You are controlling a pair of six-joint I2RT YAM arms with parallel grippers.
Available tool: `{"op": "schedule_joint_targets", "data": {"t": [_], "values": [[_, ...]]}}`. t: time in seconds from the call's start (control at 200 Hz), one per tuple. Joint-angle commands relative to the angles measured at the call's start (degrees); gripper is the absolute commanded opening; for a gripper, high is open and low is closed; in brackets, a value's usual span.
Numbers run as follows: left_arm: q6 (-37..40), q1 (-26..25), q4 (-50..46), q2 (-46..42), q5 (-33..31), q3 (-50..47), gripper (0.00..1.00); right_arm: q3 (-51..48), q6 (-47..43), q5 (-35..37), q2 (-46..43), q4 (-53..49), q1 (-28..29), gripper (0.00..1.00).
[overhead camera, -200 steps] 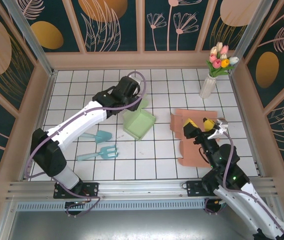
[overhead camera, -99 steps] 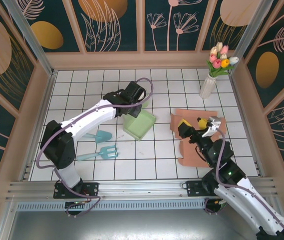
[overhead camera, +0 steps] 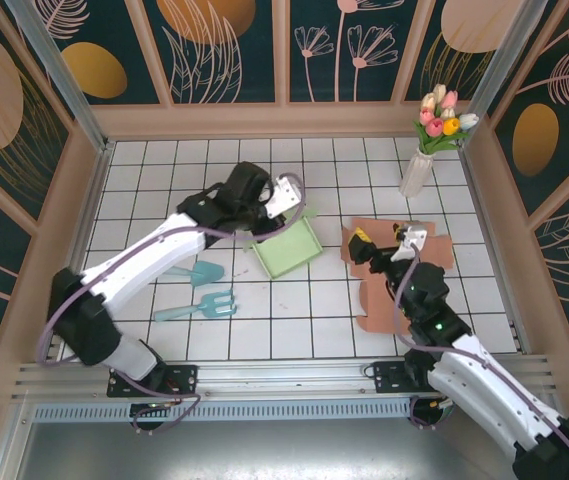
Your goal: Fold the paper box
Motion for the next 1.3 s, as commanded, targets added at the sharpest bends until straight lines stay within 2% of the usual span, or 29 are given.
{"op": "schedule_joint_targets", "data": {"t": [0.0, 0.09, 0.185, 0.24, 0.325, 0.435, 0.596, 0.761, 1.046, 1.236, 1.296], "values": [[16.9, 0.1, 6.6, -3.1, 6.1, -2.3, 0.0, 6.0, -7.4, -11.0, 9.2, 16.1, -8.8, 0.99], [20.9, 0.3, 1.1, -0.6, 5.8, 2.4, 0.0, 13.7, -13.2, -25.3, 18.5, 15.1, -16.4, 0.99], [23.6, 0.3, -3.7, 2.7, 6.7, 7.8, 0.0, 20.9, -30.7, -39.2, 25.2, 7.3, -19.3, 0.99], [24.9, 0.3, -4.6, 3.9, 7.3, 9.7, 0.0, 24.3, -41.1, -44.8, 28.1, 0.1, -19.8, 0.99], [26.5, 0.3, -4.7, 5.3, 7.8, 11.4, 0.0, 29.0, -52.0, -52.2, 32.3, -9.9, -20.4, 0.98], [28.1, 0.4, -5.1, 7.2, 7.3, 13.0, 0.0, 33.0, -58.6, -58.7, 36.1, -17.0, -20.4, 0.95], [29.5, 0.4, -5.3, 8.8, 6.9, 13.0, 0.0, 33.0, -63.1, -61.7, 38.9, -18.4, -20.6, 0.91], [29.6, 0.4, -3.3, 8.8, 8.3, 10.7, 0.0, 31.0, -66.4, -65.0, 40.4, -17.4, -20.3, 0.82], [29.1, 0.4, -1.5, 8.6, 10.3, 8.6, 0.0, 31.3, -70.0, -67.7, 43.6, -17.6, -16.8, 0.7], [29.2, 0.4, 0.3, 7.2, 11.0, 6.1, 0.0, 32.7, -71.8, -69.7, 45.7, -19.0, -14.8, 0.53], [29.2, 0.4, 0.4, 7.0, 11.4, 5.9, 0.0, 33.3, -72.1, -70.6, 46.2, -19.6, -14.6, 0.53]]}}
